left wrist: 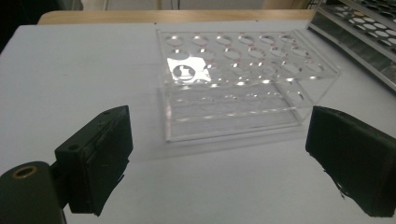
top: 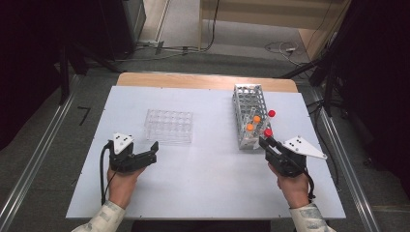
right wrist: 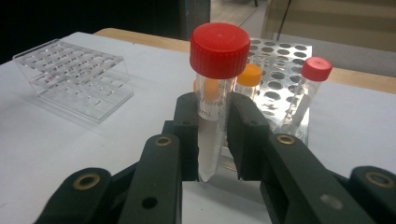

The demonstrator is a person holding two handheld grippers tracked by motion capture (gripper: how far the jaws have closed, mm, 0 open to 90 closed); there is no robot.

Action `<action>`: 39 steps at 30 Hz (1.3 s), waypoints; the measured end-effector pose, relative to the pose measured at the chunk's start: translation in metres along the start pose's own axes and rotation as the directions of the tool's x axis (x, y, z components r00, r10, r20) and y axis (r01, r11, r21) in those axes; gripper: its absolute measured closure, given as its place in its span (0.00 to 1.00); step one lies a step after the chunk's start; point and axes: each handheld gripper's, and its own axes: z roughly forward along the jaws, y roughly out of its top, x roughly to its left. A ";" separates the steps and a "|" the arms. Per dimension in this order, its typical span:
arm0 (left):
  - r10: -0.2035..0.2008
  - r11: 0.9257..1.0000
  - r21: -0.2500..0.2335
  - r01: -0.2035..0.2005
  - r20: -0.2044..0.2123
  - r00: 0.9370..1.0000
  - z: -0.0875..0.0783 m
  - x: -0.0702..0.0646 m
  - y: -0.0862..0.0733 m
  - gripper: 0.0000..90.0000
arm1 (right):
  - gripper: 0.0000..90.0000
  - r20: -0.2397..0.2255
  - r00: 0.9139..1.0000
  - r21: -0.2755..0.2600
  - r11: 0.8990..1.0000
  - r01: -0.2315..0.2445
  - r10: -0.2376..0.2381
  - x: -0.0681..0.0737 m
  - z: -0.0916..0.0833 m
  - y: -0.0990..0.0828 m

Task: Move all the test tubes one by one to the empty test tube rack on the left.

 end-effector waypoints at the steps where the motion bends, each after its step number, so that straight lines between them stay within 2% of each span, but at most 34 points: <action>1: 0.001 1.000 0.001 -0.001 0.008 1.000 0.001 -0.003 0.001 0.09 | 0.80 -0.004 1.000 -0.001 1.000 0.002 -0.002 0.001 0.000 0.000; 4: 0.010 1.000 0.000 -0.010 0.021 1.000 0.004 -0.010 0.003 0.09 | 0.80 -0.015 1.000 0.004 1.000 0.003 -0.003 0.003 0.000 -0.002; 5: 0.018 1.000 -0.002 -0.018 0.043 0.999 0.006 -0.016 0.005 0.09 | 0.80 -0.020 1.000 0.010 1.000 0.001 -0.001 0.005 0.001 -0.003; 7: 0.022 1.000 -0.001 -0.022 0.054 0.998 0.007 -0.019 0.006 0.10 | 0.80 -0.037 0.999 0.017 1.000 0.005 -0.004 0.009 0.004 -0.005; 8: 0.031 0.999 0.006 -0.031 0.076 0.997 0.010 -0.025 0.008 0.10 | 0.80 -0.045 0.999 0.021 1.000 0.010 -0.009 0.013 0.007 -0.007; 16: 0.051 0.999 0.007 -0.052 0.137 0.989 0.018 -0.047 0.017 0.13 | 0.80 -0.110 0.992 0.055 0.996 0.065 -0.059 0.045 0.032 -0.015; 18: 0.049 0.999 -0.002 -0.050 0.163 0.985 0.018 -0.053 0.020 0.14 | 0.80 -0.125 0.990 0.053 0.996 0.074 -0.067 0.051 0.036 -0.014; 24: 0.093 0.995 -0.001 -0.096 0.222 0.970 0.021 -0.073 0.026 0.15 | 0.80 -0.175 0.983 0.067 0.995 0.077 -0.064 0.068 0.049 -0.014; 27: 0.100 0.995 -0.001 -0.102 0.235 0.967 0.022 -0.077 0.027 0.15 | 0.80 -0.191 0.979 0.069 0.994 0.088 -0.074 0.075 0.054 -0.013; 28: 0.104 0.994 -0.004 -0.107 0.249 0.963 0.022 -0.080 0.028 0.15 | 0.80 -0.204 0.975 0.073 0.992 0.102 -0.085 0.081 0.059 -0.012; 29: 0.104 0.994 -0.004 -0.107 0.249 0.963 0.022 -0.080 0.028 0.16 | 0.80 -0.204 0.975 0.073 0.992 0.102 -0.085 0.081 0.059 -0.012; 31: 0.110 0.994 -0.008 -0.112 0.264 0.958 0.022 -0.085 0.030 0.16 | 0.80 -0.216 0.972 0.080 0.991 0.112 -0.092 0.087 0.064 -0.012; 32: 0.110 0.994 -0.008 -0.112 0.264 0.958 0.022 -0.085 0.030 0.16 | 0.80 -0.219 0.971 0.078 0.990 0.116 -0.096 0.088 0.065 -0.012; 39: 0.129 0.991 -0.026 -0.127 0.318 0.939 0.020 -0.097 0.034 0.20 | 0.80 -0.238 0.966 0.093 0.987 0.128 -0.103 0.098 0.075 -0.013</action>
